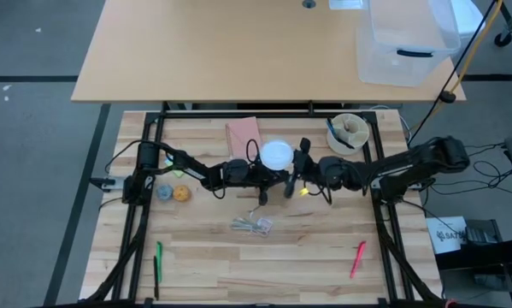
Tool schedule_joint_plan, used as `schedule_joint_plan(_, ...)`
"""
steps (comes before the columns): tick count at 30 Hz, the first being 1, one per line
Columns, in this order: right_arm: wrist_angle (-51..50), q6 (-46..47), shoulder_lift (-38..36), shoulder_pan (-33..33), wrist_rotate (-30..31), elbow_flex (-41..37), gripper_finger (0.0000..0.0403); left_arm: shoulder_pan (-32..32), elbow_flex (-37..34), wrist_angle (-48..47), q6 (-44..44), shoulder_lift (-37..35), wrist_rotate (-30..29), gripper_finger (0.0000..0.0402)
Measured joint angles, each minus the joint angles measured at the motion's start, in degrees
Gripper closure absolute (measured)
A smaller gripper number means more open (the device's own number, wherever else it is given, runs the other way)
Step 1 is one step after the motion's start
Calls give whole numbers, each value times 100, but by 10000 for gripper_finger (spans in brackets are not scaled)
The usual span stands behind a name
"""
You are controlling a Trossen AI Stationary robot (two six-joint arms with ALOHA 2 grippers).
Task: Screw lightbulb
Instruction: Remove the lightbulb from the lamp
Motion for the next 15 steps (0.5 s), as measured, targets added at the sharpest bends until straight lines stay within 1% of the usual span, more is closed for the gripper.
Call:
schedule_joint_plan(7, -83, -289, -39, -422, -1065, 0, 235, 9, -3, 8, 7, 2, 292, 377)
schedule_joint_plan(11, -89, -446, -40, -612, -1644, 0, 235, 11, -8, 15, 85, 2, 649, 377)
schedule_joint_plan(15, -126, -509, -47, -805, -2226, 0, 235, 11, -10, 16, 125, 2, 884, 377)
